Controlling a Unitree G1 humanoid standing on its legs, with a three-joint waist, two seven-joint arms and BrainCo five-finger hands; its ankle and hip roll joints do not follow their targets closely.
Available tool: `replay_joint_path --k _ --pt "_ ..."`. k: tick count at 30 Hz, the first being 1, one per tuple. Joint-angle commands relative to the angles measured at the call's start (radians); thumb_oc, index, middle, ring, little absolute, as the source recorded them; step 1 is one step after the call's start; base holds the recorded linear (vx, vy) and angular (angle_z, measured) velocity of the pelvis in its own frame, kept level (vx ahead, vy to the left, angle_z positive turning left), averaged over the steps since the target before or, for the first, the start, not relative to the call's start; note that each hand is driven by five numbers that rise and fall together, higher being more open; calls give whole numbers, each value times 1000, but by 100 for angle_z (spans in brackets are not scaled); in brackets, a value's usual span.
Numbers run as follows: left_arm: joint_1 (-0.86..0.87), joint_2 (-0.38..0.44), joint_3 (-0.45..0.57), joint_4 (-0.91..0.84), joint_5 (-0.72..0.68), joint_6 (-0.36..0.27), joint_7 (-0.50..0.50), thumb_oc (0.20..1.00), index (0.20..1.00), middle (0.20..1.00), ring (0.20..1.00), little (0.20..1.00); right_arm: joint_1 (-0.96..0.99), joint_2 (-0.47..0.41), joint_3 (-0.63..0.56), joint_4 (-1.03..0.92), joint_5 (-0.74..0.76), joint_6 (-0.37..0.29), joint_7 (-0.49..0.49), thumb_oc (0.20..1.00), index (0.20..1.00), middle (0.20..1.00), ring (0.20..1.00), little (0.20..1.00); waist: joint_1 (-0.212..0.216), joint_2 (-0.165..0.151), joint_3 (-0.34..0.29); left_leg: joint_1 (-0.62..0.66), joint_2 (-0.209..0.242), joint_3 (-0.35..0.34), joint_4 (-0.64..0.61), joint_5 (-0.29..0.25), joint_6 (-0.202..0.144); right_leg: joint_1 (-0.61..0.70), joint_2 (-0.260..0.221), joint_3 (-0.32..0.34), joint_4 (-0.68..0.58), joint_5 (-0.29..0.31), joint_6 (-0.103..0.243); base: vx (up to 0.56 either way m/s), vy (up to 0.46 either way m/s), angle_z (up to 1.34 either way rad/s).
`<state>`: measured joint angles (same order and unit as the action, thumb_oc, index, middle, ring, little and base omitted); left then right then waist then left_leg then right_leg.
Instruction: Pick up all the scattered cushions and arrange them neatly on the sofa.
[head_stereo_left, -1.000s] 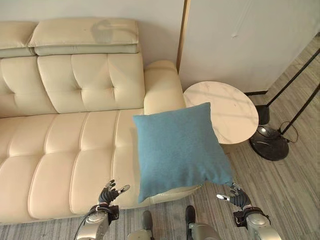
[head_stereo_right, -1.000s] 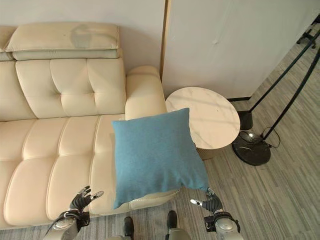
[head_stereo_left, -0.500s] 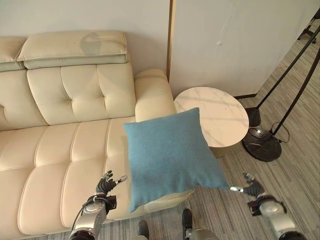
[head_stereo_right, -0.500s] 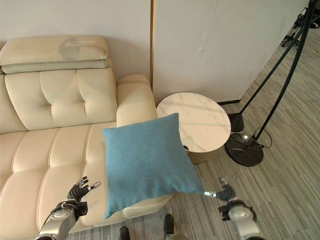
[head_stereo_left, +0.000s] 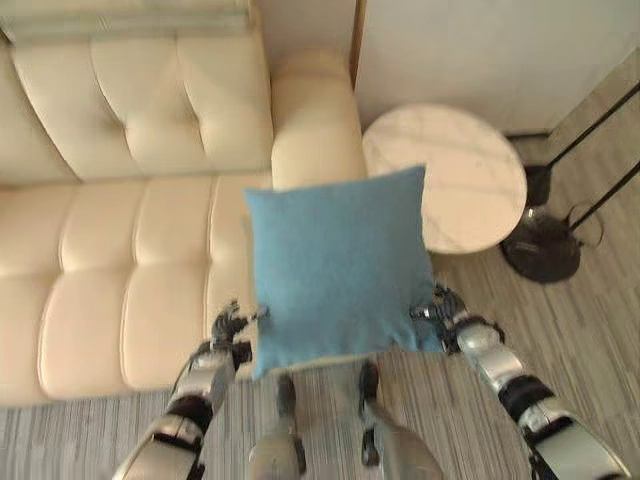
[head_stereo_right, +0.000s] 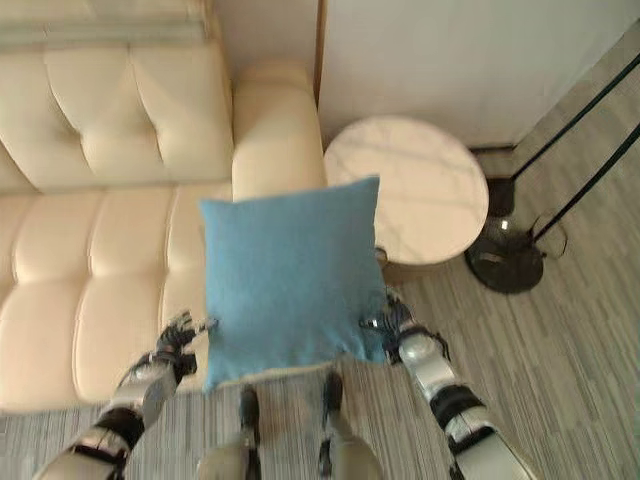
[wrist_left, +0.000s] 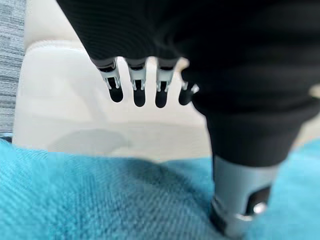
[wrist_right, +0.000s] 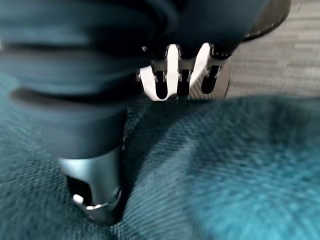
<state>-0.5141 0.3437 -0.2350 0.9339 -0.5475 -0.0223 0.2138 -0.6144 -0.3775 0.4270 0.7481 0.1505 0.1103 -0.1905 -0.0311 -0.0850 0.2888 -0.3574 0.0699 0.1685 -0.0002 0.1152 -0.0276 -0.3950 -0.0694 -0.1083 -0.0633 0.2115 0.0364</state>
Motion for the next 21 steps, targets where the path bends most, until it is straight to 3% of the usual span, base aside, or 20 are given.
replay_joint_path --k 1,5,9,11,12,13,14,21 --pt "-166 5 -49 61 -48 -66 23 1000 1000 1000 1000 1000 -135 46 67 17 98 -70 -70 1000 1000 1000 1000 1000 -7 -26 -1 -36 7 -56 56 -78 -29 -17 -35 45 140 -198 63 -52 -1 -2" --pt "-272 -2 -96 31 -39 -72 23 1000 1000 1000 1000 1000 -237 80 97 -33 134 -94 -97 1000 1000 1000 1000 1000 -15 -32 33 -70 7 -57 66 -69 -34 -47 -33 44 145 -193 65 -48 -5 -1" --pt "-254 -14 -156 -124 7 -77 -6 1000 1000 1000 1000 1000 -210 79 120 -217 126 -118 -76 1000 1000 1000 1000 1000 -24 -35 48 -68 8 -56 57 -66 -35 -50 -32 47 142 -191 67 -4 11 -3" --pt "-224 -27 -182 -221 7 -78 -33 388 388 388 388 388 -176 74 123 -301 138 -131 -47 1000 1000 1000 1000 1000 -26 -36 49 -55 9 -56 49 -67 -34 -39 -33 46 138 -193 67 33 -1 0" --pt "-204 -42 -190 -261 -12 -78 -50 200 200 200 200 200 -152 79 126 -338 149 -139 -31 598 598 598 598 598 -26 -35 51 -47 9 -55 42 -67 -34 -33 -34 45 136 -193 67 30 -5 -1" --pt "-189 -56 -195 -290 -30 -77 -63 200 200 200 200 200 -134 85 127 -363 162 -140 -17 282 282 282 282 282 -26 -34 52 -41 9 -56 37 -67 -34 -29 -35 45 134 -194 67 0 0 0" --pt "-163 -81 -201 -318 -74 -70 -85 200 200 200 200 200 -107 95 128 -394 183 -143 1 200 200 200 200 200 -26 -32 54 -33 9 -55 28 -66 -35 -22 -35 46 129 -194 68 0 0 0" --pt "-26 -237 -225 -393 -345 -46 -188 200 200 200 200 200 54 199 175 -491 434 -185 135 200 200 200 200 200 -20 -26 77 25 11 -51 -8 -62 -38 16 -34 45 113 -194 69 0 0 0"
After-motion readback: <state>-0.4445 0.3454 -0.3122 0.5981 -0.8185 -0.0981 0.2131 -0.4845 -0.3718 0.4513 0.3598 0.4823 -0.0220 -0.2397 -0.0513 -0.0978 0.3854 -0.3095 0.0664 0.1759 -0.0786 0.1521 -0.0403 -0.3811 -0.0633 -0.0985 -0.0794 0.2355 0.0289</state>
